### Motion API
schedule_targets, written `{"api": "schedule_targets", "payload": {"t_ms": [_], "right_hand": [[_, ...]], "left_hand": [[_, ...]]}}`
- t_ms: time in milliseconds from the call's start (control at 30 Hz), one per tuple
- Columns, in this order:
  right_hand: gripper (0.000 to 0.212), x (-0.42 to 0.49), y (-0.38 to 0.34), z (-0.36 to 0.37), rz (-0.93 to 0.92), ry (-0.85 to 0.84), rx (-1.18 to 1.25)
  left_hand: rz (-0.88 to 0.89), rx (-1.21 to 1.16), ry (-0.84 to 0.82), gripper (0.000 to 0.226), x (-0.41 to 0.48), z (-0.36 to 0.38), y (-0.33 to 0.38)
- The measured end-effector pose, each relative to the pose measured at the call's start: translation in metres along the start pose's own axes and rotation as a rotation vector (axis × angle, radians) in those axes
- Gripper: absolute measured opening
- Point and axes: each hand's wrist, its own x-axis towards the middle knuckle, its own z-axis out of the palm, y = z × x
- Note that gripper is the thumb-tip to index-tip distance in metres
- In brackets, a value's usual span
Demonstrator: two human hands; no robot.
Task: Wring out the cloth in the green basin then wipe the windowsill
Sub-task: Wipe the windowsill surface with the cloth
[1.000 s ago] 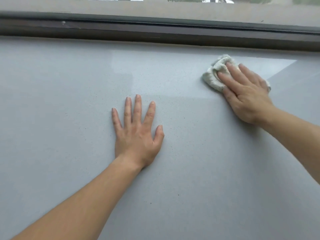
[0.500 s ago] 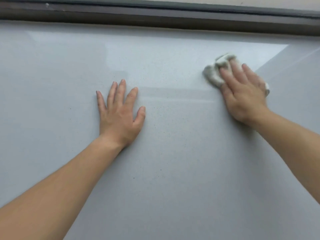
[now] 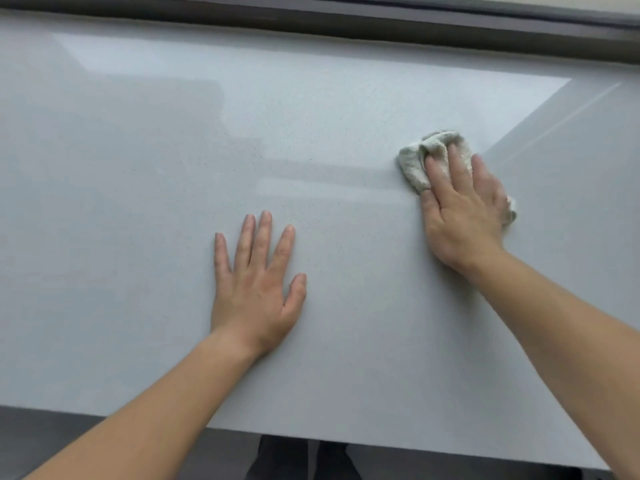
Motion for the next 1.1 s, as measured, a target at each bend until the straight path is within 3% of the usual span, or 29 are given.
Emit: {"api": "schedule_targets", "payload": {"t_ms": [67,167,233,300,467,500,567,633,700,767,867,933,1100], "right_hand": [[0.055,-0.036,-0.023,0.013,-0.063,0.022,-0.015],[0.055,-0.119,-0.029,0.029,-0.428,-0.03,-0.09],[0.053,-0.137,-0.008,0.028,-0.555,-0.077,-0.11],[0.051,-0.125,0.012,0.022,-0.511,-0.077,-0.127],[0.055,-0.112,-0.006,0.026,-0.016,0.032,-0.014],[0.057,-0.131,-0.019,0.032,-0.03,0.043,-0.022],[0.056,-0.181,-0.039,0.045,-0.243,0.026,-0.066],[0.054,-0.22,-0.036,0.051,-0.476,-0.015,-0.11],[0.053,-0.217,-0.018,0.047,-0.574,-0.07,-0.127],[0.053,-0.196,-0.004,0.04,-0.471,-0.068,-0.127],[0.055,-0.168,-0.007,0.036,-0.047,0.0,0.004],[0.058,-0.181,-0.032,0.043,0.061,0.03,0.003],[0.055,-0.265,-0.044,0.058,-0.41,-0.05,-0.114]], "left_hand": [[-0.007,-0.002,0.002,0.07,-0.001,0.0,0.002],[-0.013,-0.008,0.013,0.07,-0.001,0.0,0.0],[-0.015,-0.006,0.01,0.07,-0.002,0.0,0.0],[-0.024,-0.01,0.001,0.07,-0.002,-0.001,0.001],[-0.032,-0.016,0.009,0.07,-0.003,-0.002,0.002],[-0.034,-0.023,0.013,0.07,-0.003,-0.001,0.003],[-0.033,-0.041,0.024,0.069,-0.003,0.0,0.002],[-0.02,-0.079,0.051,0.067,-0.003,0.001,0.002],[0.018,-0.155,0.105,0.063,-0.008,0.0,0.0],[0.063,-0.208,0.151,0.059,-0.016,-0.002,-0.001],[0.08,-0.249,0.135,0.057,-0.037,-0.001,0.003],[0.101,-0.193,0.093,0.061,-0.049,0.005,0.007],[0.104,-0.069,0.077,0.065,-0.051,0.013,0.008]]}}
